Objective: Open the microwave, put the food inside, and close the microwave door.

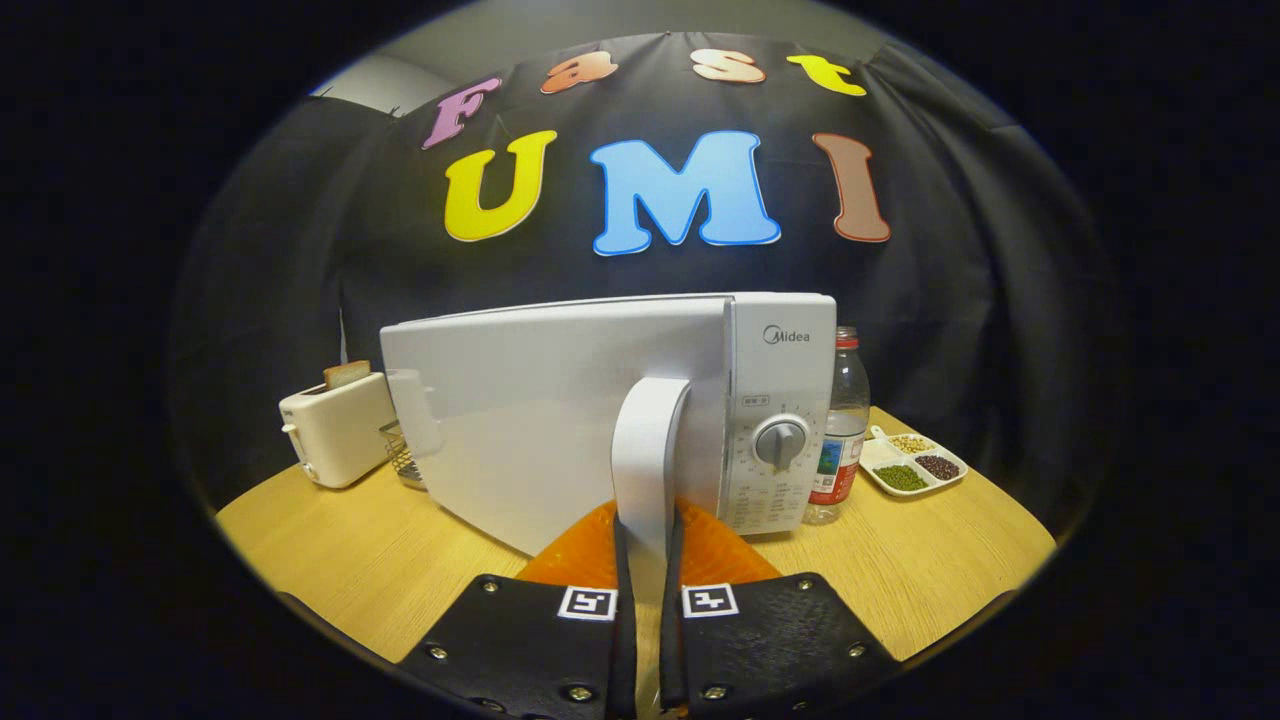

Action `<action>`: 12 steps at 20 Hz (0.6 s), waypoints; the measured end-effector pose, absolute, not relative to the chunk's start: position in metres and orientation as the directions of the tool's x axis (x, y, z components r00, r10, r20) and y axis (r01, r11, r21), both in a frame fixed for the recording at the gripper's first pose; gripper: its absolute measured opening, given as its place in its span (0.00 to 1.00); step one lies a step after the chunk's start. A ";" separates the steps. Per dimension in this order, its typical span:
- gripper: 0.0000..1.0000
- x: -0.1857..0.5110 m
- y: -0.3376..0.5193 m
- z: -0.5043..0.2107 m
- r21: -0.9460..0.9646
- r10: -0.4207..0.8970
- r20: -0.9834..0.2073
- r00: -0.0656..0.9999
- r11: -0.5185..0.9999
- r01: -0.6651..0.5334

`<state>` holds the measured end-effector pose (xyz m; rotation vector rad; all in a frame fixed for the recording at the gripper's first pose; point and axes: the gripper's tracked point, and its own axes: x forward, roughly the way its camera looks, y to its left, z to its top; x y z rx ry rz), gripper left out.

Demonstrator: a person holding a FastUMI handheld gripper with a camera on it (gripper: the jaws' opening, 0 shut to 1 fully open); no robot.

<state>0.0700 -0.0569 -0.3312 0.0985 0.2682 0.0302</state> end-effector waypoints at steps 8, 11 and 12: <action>0.09 -0.003 0.015 -0.323 0.199 0.234 -0.195 0.952 0.960 -0.196; 0.09 -0.026 0.052 -0.323 0.285 0.310 -0.162 0.937 0.924 -0.256; 0.09 -0.032 0.064 -0.322 0.312 0.327 -0.155 0.932 0.911 -0.268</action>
